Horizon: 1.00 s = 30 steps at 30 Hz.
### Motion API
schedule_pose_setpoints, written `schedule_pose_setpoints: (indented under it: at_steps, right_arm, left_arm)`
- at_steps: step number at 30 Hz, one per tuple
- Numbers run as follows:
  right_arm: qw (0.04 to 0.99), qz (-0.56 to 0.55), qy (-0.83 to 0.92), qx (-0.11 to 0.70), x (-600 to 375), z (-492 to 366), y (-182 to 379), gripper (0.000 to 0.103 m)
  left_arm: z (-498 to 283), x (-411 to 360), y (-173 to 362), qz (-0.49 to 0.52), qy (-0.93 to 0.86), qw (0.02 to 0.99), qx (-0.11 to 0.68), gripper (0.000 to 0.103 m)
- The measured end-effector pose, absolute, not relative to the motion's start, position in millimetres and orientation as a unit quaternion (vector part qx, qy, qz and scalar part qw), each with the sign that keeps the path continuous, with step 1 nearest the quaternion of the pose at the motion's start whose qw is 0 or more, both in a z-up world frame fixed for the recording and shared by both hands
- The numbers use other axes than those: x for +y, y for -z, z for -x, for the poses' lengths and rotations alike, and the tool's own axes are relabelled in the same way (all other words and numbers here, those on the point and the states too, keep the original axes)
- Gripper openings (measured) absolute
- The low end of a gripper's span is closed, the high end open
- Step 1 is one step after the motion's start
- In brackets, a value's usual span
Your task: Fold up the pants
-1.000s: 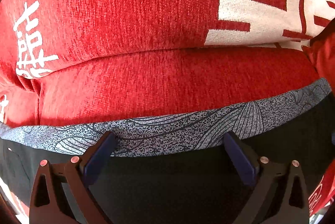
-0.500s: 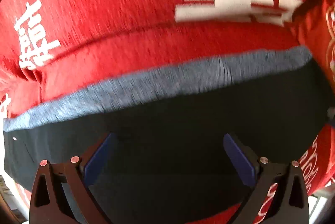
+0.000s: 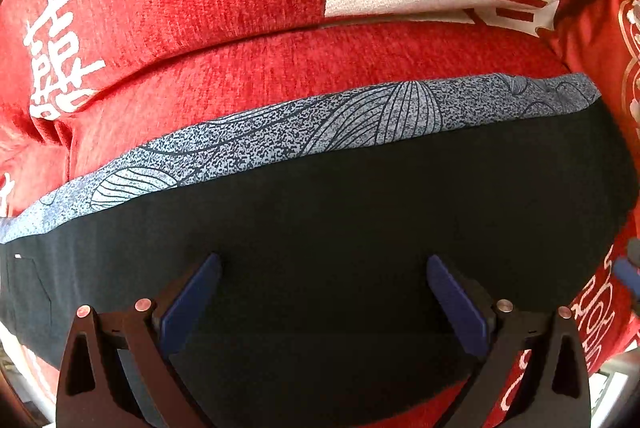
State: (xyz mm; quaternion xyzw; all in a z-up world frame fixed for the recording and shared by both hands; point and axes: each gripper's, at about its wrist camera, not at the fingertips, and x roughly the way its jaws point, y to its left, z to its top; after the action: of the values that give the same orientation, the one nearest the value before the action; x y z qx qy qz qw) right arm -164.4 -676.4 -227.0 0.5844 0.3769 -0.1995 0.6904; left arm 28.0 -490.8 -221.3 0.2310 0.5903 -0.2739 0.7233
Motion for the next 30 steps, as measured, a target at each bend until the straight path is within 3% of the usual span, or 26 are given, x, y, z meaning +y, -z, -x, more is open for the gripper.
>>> schedule_pose_setpoints:
  at_steps: [26, 27, 29, 30]
  right_arm:
    - [0.707, -0.643, 0.125, 0.266, -678.7, 115.6, 247.6, 0.045]
    - [0.704, -0.644, 0.125, 0.274, -680.3, 112.0, 247.9, 0.041]
    - [0.697, -0.646, 0.127, 0.285, -682.6, 110.0, 246.0, 0.022]
    - [0.696, -0.647, 0.127, 0.285, -683.1, 111.7, 244.2, 0.018]
  left_arm:
    - [-24.3, -483.7, 228.5, -0.223, 0.286, 0.727, 0.583, 0.103]
    - [-25.2, -483.9, 227.7, -0.224, 0.286, 0.726, 0.584, 0.103]
    - [-27.2, -485.7, 223.3, -0.226, 0.28, 0.723, 0.59, 0.099]
    - [-27.2, -486.4, 218.9, -0.223, 0.281, 0.724, 0.589, 0.085]
